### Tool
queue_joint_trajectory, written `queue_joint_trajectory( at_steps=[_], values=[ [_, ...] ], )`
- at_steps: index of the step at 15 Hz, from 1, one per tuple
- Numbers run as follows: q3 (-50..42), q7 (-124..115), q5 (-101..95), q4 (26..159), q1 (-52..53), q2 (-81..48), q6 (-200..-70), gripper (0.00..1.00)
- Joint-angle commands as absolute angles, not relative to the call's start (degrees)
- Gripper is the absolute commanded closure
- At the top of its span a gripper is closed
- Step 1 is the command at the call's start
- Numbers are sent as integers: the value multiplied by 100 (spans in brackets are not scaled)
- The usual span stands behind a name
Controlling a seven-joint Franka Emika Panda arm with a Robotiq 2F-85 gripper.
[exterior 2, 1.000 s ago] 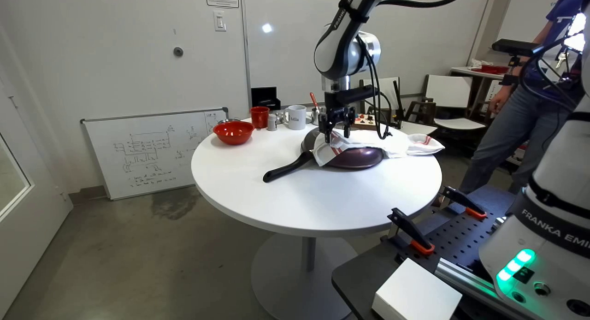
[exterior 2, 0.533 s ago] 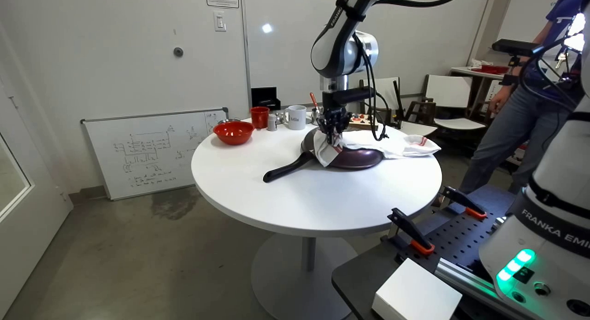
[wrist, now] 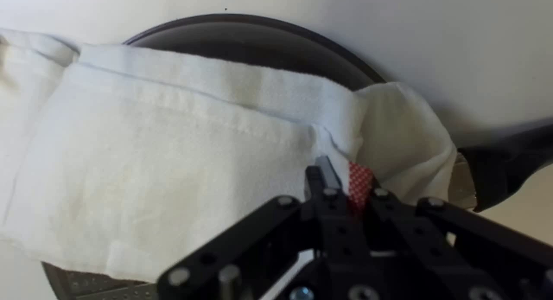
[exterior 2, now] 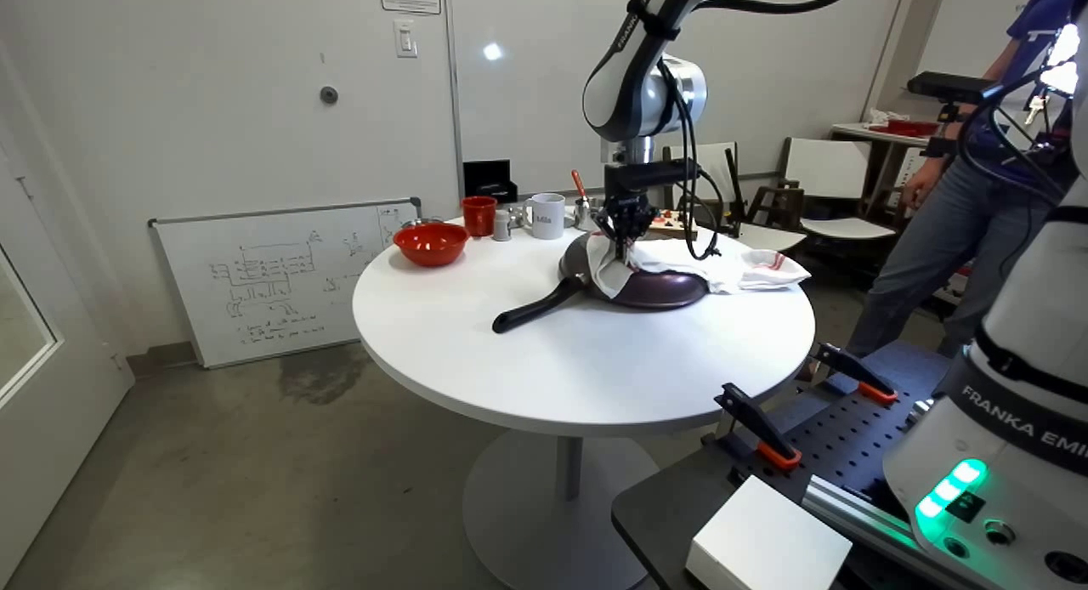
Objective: Use the towel to wipe the pan
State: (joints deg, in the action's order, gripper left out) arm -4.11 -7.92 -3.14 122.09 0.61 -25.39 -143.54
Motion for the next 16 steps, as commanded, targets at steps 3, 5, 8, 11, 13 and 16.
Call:
queue_joint_trajectory(
  at_steps=[3,5,8,11,13,16],
  values=[
    [52,-97,967,11836,-715,-2866,-14096,95],
    [286,587,1645,11654,-1114,-2905,-13859,95],
    [488,1368,2565,11277,-1686,-3097,-13242,95],
    [536,1817,3255,10915,-2050,-3309,-12537,95],
    [428,1866,3339,10718,-2056,-3395,-12303,95],
    [237,1721,2935,10443,-1865,-3451,-12115,94]
  ],
)
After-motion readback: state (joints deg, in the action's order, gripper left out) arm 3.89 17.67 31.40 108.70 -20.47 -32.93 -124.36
